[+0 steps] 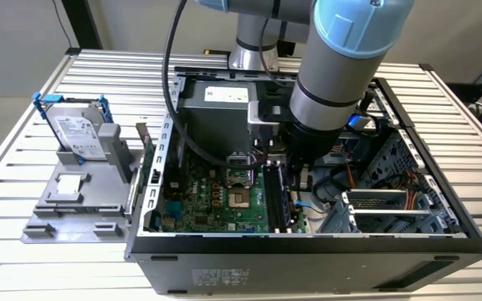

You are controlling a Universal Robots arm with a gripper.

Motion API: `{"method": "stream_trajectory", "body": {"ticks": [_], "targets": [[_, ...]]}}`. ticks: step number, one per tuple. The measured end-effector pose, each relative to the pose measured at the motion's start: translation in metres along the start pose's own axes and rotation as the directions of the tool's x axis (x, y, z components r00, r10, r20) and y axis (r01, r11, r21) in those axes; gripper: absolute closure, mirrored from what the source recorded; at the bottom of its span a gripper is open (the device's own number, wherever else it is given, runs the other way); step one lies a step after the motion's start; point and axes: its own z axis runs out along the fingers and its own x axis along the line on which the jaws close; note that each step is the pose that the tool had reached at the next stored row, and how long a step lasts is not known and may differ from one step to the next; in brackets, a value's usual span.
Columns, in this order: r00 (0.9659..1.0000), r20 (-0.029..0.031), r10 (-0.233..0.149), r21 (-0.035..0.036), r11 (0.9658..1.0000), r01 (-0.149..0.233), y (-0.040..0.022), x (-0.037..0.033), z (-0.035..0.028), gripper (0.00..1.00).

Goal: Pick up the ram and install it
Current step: 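Press down the ram until it locks into place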

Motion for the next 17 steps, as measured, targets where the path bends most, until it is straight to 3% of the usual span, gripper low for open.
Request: {"method": "stream_trajectory", "body": {"ticks": [8, 17], "targets": [[0.9999, -0.0011, -0.014, -0.001, 0.9999, 0.014, -0.0003, 0.0031, 0.0021, 1.0], [0.9999, -0.0013, -0.015, -0.0011, 0.9999, 0.015, -0.0003, 0.0044, 0.0178, 1.0]]}}
